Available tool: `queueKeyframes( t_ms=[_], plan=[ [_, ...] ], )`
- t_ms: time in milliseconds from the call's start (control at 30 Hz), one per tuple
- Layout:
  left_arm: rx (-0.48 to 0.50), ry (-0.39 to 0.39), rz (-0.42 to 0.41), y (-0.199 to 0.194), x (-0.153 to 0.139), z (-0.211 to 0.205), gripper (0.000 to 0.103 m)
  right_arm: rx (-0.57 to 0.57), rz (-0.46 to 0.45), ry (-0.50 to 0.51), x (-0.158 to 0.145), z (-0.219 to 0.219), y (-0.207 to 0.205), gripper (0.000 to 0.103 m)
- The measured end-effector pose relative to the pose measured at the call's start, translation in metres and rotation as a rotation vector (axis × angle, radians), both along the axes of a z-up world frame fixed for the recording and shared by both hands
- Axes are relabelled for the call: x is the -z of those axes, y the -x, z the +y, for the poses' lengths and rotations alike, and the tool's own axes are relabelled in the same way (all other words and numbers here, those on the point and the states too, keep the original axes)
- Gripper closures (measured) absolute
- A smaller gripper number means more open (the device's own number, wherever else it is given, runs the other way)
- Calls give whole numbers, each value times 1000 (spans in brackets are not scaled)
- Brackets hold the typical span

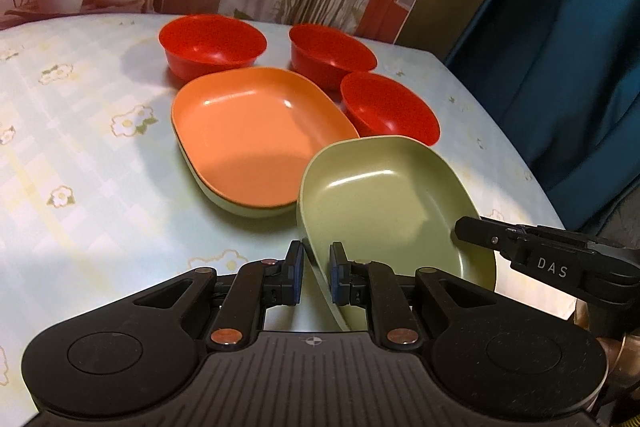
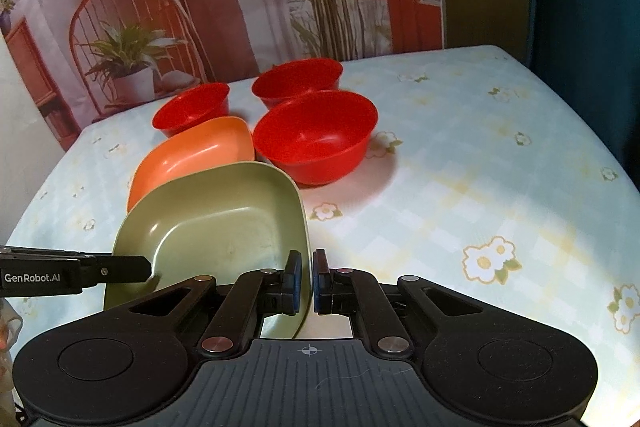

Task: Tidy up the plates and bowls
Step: 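Lift the green plate with the left tool and set it onto the orange plate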

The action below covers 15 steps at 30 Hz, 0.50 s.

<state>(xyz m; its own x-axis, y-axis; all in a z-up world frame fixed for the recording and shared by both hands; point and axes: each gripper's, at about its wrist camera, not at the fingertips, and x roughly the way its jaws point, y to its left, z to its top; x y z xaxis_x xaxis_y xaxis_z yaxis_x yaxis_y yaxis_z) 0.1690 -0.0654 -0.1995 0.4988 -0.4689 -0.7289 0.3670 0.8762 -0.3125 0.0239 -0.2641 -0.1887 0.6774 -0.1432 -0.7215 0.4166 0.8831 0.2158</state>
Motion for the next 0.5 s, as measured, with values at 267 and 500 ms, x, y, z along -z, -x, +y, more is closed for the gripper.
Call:
queueKeyframes(
  t_ms=[267,500],
  plan=[
    [-21,-2,-20,-9,-8,8,89,-25,-20,13,-10,0,-17,97],
    [-49,-8,-12,-16,-9,16,89,-52,-26,15,-12,3,-34,97]
  ],
)
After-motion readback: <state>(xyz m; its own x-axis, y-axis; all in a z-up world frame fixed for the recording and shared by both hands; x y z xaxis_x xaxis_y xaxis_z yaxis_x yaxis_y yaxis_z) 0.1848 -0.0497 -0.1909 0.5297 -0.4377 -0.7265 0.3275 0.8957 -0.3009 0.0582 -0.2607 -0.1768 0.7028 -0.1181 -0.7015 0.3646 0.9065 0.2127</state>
